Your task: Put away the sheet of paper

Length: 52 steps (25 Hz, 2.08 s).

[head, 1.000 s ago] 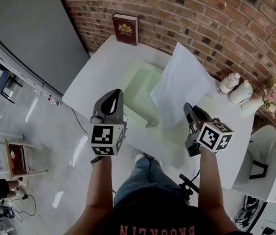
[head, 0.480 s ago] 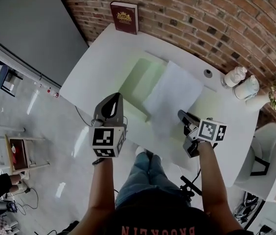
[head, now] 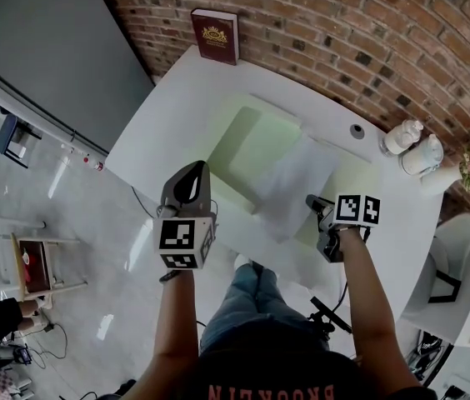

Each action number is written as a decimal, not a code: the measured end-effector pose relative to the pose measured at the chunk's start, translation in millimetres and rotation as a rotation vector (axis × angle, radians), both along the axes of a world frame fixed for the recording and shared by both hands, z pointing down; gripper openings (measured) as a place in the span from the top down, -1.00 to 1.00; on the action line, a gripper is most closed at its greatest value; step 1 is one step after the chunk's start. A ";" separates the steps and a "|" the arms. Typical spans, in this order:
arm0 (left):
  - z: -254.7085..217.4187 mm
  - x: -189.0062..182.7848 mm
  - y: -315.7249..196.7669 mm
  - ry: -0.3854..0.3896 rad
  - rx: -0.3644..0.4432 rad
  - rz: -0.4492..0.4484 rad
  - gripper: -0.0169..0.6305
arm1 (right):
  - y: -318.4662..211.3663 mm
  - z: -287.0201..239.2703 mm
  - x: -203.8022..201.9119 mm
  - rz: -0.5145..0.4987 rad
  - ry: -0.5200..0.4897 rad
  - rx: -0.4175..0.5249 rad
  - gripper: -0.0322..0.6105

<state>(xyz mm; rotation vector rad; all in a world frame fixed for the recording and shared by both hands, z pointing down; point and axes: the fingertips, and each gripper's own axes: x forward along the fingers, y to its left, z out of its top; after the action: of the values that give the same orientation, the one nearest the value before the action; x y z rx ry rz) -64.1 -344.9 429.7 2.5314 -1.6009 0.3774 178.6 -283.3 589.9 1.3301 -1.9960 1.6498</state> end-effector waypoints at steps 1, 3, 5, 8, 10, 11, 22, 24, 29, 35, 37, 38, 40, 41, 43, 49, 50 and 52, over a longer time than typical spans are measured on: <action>-1.7 0.9 -0.8 0.000 0.001 0.005 0.97 | -1.5 1.0 -0.6 -0.006 0.001 -0.010 0.90; -3.0 0.7 -1.6 -0.012 0.005 0.015 0.97 | -4.2 4.2 -1.9 -0.023 0.008 -0.031 0.89; -2.5 -1.6 -1.3 -0.024 -0.002 0.020 0.97 | -7.7 11.2 -1.1 -0.037 0.031 -0.059 0.89; -1.5 -8.2 -2.9 -0.031 -0.012 0.019 0.97 | -15.6 24.9 4.4 -0.045 0.091 -0.097 0.89; -0.3 -12.7 -5.3 -0.035 -0.010 0.017 0.97 | -21.9 32.9 9.4 -0.047 0.137 -0.117 0.89; 0.2 -14.4 -6.6 -0.035 -0.006 0.016 0.97 | -24.7 36.0 10.9 -0.046 0.154 -0.126 0.89; 7.1 -30.4 -16.0 -0.041 -0.019 -0.001 0.97 | -52.0 57.9 -4.1 0.023 0.178 -0.203 0.89; 9.3 -36.3 -17.3 -0.036 -0.033 -0.012 0.97 | -58.3 60.0 -10.4 0.032 0.174 -0.207 0.89; 12.9 -52.2 -22.3 -0.034 -0.049 -0.034 0.97 | -74.3 65.5 -23.9 0.088 0.144 -0.226 0.89; 13.3 -72.9 -32.1 -0.029 -0.042 -0.055 0.97 | -95.8 65.0 -47.2 0.063 0.146 -0.212 0.89; 14.9 -77.7 -34.1 -0.031 -0.045 -0.058 0.97 | -102.6 64.9 -54.8 0.059 0.146 -0.208 0.89; 16.4 -79.7 -34.2 -0.035 -0.052 -0.057 0.97 | -105.3 65.2 -58.7 0.057 0.146 -0.207 0.89; 19.4 -83.7 -34.3 -0.044 -0.065 -0.056 0.97 | -110.0 66.6 -66.3 0.049 0.145 -0.205 0.89; 20.7 -85.9 -34.9 -0.047 -0.067 -0.057 0.97 | -112.2 67.7 -69.5 0.044 0.147 -0.205 0.89; 24.3 -90.8 -35.8 -0.053 -0.071 -0.062 0.97 | -116.2 69.8 -74.8 0.036 0.151 -0.204 0.89; 29.4 -102.9 -38.3 -0.051 -0.091 -0.075 0.97 | -127.7 71.0 -88.7 0.030 0.142 -0.187 0.89; 30.7 -104.2 -38.3 -0.052 -0.094 -0.077 0.97 | -129.7 71.0 -90.3 0.032 0.137 -0.180 0.89; 33.3 -105.4 -37.9 -0.053 -0.101 -0.079 0.97 | -134.4 70.2 -93.4 0.037 0.122 -0.159 0.89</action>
<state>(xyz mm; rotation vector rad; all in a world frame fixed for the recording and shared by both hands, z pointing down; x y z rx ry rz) -169.5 -382.7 463.0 2.3954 -1.6507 0.5065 85.1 -417.7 660.1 1.3818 -1.7437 1.6613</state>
